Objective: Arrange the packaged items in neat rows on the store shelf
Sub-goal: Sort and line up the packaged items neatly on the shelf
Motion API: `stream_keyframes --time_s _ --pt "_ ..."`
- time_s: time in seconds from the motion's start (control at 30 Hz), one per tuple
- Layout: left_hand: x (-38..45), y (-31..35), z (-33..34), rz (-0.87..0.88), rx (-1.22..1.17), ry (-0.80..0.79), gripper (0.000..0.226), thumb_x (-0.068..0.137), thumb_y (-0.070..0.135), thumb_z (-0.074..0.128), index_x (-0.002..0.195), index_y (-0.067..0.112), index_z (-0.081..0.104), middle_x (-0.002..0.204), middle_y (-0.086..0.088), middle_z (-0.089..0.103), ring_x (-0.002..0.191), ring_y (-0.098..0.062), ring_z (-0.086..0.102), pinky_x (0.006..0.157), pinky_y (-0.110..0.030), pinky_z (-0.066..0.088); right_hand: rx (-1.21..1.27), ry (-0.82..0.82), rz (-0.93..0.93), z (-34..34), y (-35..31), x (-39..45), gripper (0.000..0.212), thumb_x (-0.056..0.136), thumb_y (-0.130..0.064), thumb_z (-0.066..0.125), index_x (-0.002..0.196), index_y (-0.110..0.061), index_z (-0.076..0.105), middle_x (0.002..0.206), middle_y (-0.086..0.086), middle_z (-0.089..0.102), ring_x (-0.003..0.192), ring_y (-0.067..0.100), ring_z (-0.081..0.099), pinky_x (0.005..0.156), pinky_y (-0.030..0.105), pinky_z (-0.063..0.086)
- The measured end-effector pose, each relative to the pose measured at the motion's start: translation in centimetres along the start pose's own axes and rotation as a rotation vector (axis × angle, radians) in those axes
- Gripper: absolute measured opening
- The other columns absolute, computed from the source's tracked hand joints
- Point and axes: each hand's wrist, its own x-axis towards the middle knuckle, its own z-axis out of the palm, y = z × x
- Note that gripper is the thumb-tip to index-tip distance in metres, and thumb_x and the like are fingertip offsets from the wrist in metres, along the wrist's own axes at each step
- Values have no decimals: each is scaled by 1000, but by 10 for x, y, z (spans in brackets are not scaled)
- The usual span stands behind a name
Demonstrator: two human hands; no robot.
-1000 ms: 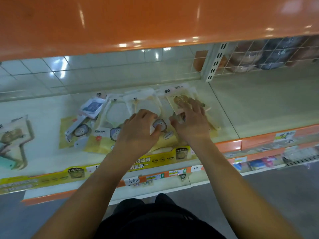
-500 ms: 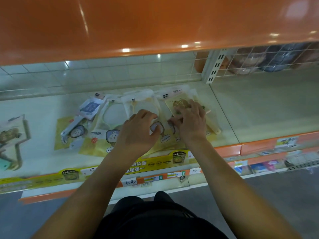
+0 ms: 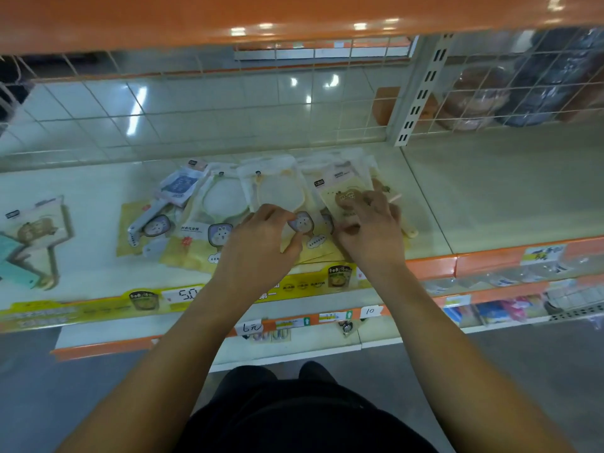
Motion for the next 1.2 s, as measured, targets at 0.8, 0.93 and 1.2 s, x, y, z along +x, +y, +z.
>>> stream_keyframes --time_s 0.8,0.93,1.2 --pt "-100 -157 -99 -293 60 120 36 91 38 53 118 16 61 118 -6 60 100 -30 60 79 -41 51 128 -62 -318 76 -206 -49 45 76 -46 60 117 -27 63 124 -2 51 112 30 54 86 17 20" --pt "-121 -210 -127 -333 77 157 34 91 36 56 119 17 61 122 -4 59 101 -28 60 78 -38 49 173 -70 -351 103 -269 -57 41 76 -32 72 115 -24 64 120 -1 52 108 21 49 93 24 28" --pt "-150 -287 -165 -357 89 161 32 90 33 59 116 14 63 120 -4 61 104 -28 60 80 -37 48 171 -119 -318 154 -356 -75 47 78 -34 71 122 -22 61 126 -1 51 113 30 49 92 24 29"
